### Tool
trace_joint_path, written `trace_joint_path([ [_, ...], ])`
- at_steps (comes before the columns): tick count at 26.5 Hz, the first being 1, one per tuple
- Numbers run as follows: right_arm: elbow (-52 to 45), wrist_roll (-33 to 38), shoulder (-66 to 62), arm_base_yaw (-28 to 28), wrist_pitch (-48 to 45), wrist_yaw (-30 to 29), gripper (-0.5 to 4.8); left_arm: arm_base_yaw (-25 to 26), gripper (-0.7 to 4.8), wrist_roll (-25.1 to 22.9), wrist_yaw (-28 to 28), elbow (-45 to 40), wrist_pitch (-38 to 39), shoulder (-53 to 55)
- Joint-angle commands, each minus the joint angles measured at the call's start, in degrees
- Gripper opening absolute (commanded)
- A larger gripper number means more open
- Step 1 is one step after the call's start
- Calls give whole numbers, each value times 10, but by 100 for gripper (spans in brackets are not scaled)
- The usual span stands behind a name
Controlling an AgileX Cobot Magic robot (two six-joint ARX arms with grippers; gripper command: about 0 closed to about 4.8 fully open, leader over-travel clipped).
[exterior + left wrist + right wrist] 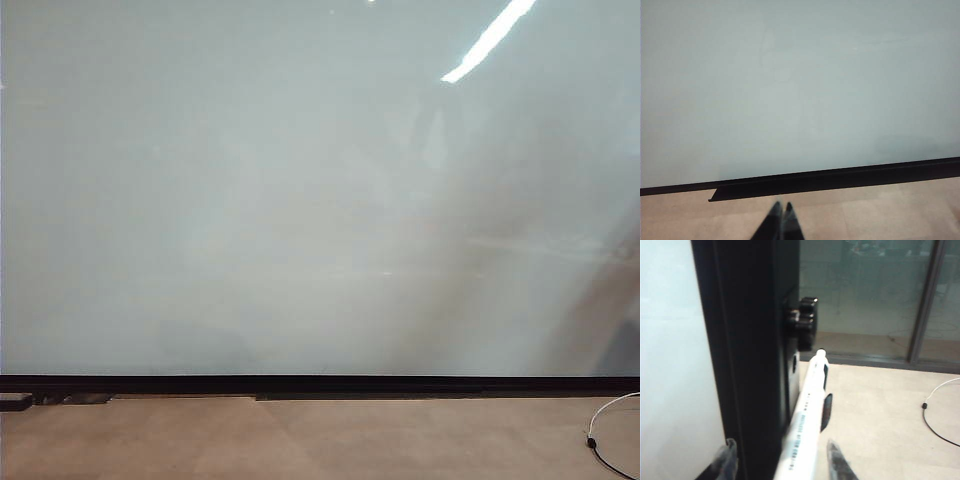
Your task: Pick up the pen on the shelf to the right of the whiteboard and draw a straight line.
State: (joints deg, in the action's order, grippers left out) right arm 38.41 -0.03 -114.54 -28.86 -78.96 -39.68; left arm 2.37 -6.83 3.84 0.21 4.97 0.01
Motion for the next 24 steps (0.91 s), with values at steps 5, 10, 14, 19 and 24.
trace_joint_path([
  [5, 3, -2, 1, 0, -12, 12, 236, 0, -5, 0, 0, 2, -8, 0],
  [10, 4, -4, 1, 0, -13, 24, 230, 0, -5, 0, 0, 2, -7, 0],
  [14, 4, -5, 1, 0, -13, 24, 229, 0, -5, 0, 0, 2, -7, 0],
  [19, 4, -5, 1, 0, -14, 23, 227, 0, -5, 0, 0, 2, -8, 0],
  [24, 4, -7, 1, 0, -15, 23, 170, 0, -5, 0, 0, 2, -7, 0],
])
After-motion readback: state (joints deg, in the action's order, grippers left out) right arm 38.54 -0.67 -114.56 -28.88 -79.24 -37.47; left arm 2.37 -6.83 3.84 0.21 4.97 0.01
